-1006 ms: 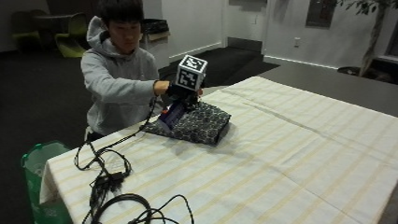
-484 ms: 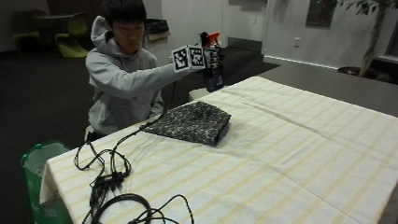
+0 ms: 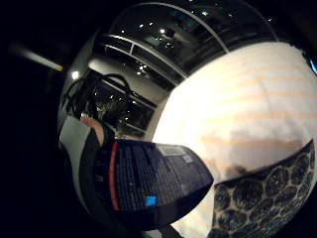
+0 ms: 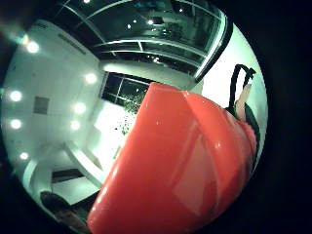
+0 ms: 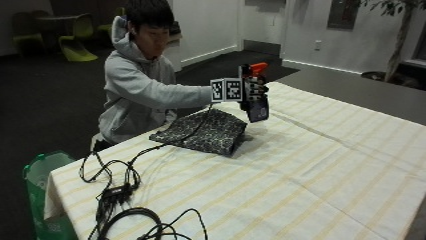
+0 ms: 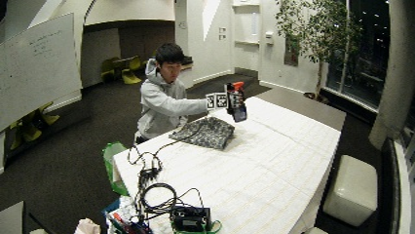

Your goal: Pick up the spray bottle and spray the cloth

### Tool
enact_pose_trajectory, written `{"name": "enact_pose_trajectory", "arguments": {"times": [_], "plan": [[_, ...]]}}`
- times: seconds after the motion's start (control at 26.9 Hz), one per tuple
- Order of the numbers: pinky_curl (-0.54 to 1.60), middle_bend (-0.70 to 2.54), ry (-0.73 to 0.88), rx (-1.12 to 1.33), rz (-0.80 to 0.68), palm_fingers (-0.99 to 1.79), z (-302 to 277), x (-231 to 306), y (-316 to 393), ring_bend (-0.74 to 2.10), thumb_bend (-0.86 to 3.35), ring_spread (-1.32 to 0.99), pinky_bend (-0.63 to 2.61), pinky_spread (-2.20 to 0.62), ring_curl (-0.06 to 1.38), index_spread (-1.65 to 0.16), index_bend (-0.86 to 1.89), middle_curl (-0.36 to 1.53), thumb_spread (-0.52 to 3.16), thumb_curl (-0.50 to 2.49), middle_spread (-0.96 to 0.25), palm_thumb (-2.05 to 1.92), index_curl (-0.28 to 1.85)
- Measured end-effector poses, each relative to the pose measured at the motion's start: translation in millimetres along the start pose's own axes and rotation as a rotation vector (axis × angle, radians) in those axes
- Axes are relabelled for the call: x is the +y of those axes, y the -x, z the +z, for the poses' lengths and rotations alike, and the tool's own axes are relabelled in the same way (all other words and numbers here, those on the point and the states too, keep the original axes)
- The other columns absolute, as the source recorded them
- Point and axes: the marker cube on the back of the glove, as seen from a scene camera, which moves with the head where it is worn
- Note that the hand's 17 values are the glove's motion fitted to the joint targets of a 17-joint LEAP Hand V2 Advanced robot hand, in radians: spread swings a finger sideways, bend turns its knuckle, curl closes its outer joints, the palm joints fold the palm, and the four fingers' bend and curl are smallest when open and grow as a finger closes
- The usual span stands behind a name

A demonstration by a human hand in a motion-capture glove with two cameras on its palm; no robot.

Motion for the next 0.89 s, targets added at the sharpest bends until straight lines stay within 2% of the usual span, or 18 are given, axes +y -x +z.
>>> {"name": "enact_pose_trajectory", "arguments": {"times": [0.37,0.56,0.67,0.74,0.89], "plan": [[0.37,0.61,0.076,0.047,0.074,1.31,46,-7,-53,0.54,-0.03,-0.15,0.34,-0.15,0.43,-0.17,0.41,0.50,0.30,0.78,-0.08,0.98,0.56],[0.38,0.58,0.247,0.112,0.063,1.23,51,-1,-60,0.50,-0.03,-0.15,0.38,-0.17,0.42,-0.17,0.34,0.49,0.34,0.77,-0.06,0.97,0.55],[0.38,0.49,0.379,0.163,0.050,0.80,42,8,-58,0.46,-0.03,-0.13,0.36,-0.08,0.41,-0.20,0.16,0.47,0.47,0.75,-0.07,0.96,0.52],[0.43,0.45,0.429,0.165,0.050,0.41,30,12,-56,0.39,-0.04,-0.10,0.39,0.00,0.43,-0.22,0.07,0.47,0.55,0.73,-0.06,0.93,0.51],[0.42,0.40,0.425,0.146,0.043,0.26,-2,17,-54,0.36,-0.06,-0.07,0.43,0.08,0.40,-0.25,0.01,0.44,0.65,0.69,-0.04,0.87,0.42]]}}
